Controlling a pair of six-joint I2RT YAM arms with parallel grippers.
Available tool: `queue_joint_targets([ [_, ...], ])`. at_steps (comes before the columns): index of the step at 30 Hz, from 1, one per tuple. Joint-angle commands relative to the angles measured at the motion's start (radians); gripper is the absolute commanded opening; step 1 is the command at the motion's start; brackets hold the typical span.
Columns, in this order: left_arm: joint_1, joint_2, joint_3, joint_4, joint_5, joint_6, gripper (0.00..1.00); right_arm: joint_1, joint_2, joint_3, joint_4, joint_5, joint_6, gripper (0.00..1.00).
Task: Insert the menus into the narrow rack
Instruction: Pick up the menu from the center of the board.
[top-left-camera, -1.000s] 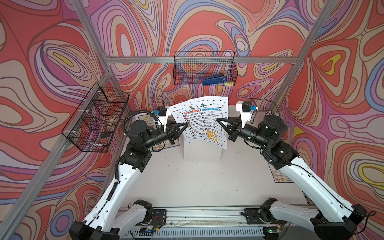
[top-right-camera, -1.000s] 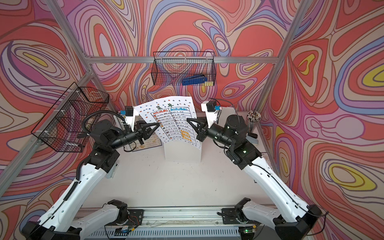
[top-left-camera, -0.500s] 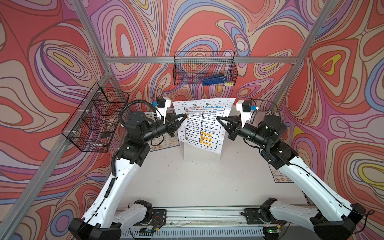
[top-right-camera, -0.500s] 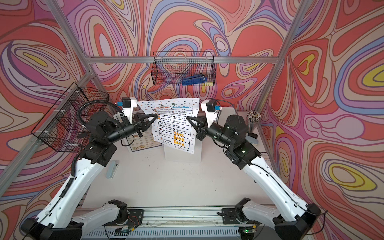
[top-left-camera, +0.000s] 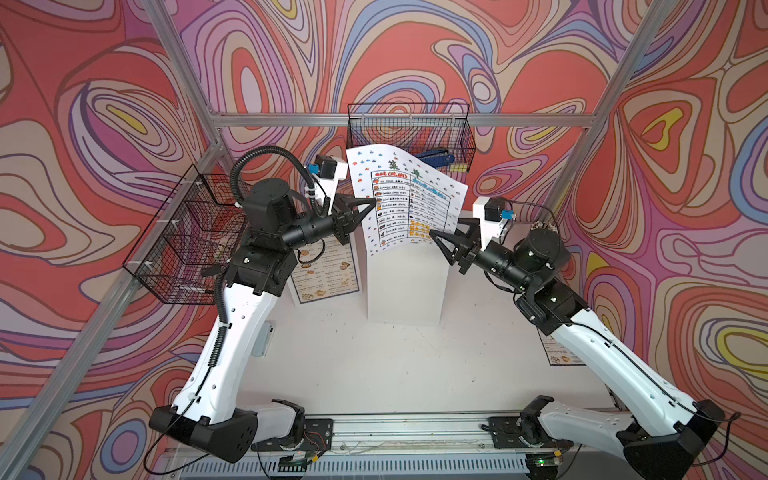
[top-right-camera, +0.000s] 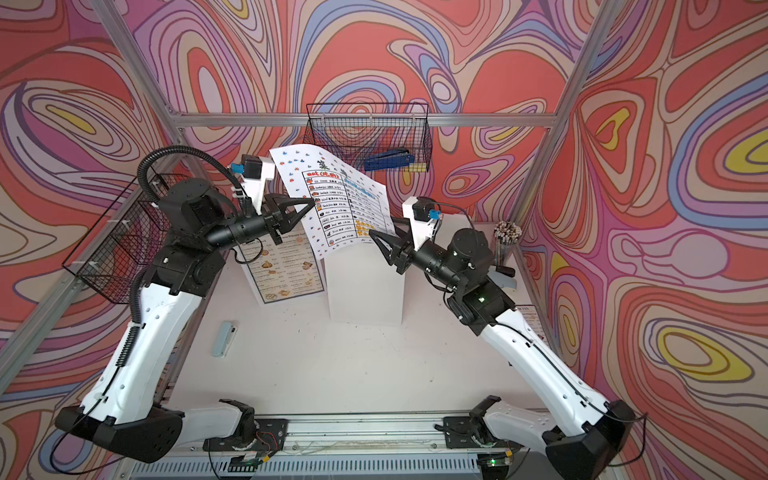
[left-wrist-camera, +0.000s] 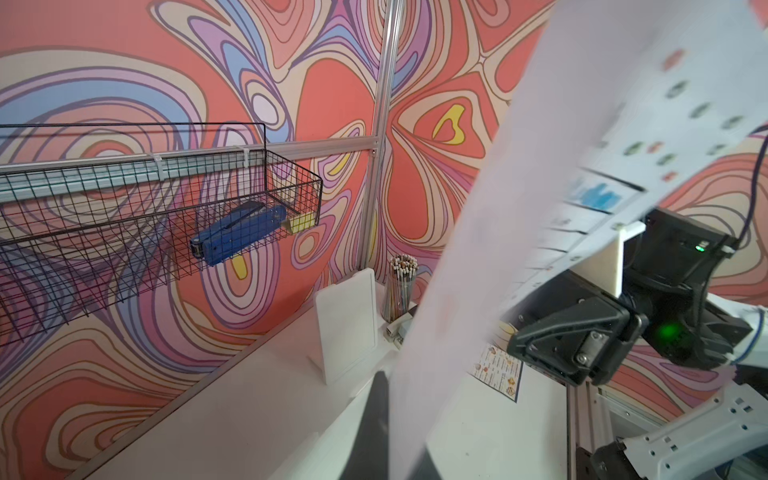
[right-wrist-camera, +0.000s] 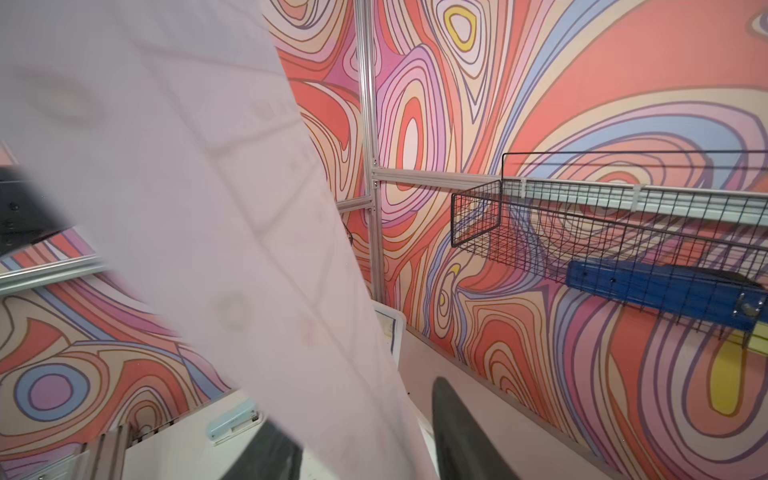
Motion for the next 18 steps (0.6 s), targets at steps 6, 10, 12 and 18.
queue_joint_targets([
  [6,0.002,-0.039,0.039,-0.146,0.032,0.106,0.00,-0.107,0.022,0.052,0.095,-0.209,0.040,0.58],
  [10,0.001,-0.006,0.115,-0.231,0.057,0.156,0.00,-0.115,0.053,0.096,0.090,-0.263,0.030,0.59],
  [12,0.002,0.019,0.171,-0.283,0.070,0.193,0.00,-0.130,0.076,0.126,0.090,-0.296,0.037,0.59],
  [18,0.002,0.130,0.355,-0.470,0.084,0.289,0.00,-0.155,0.142,0.192,0.107,-0.368,0.067,0.44],
])
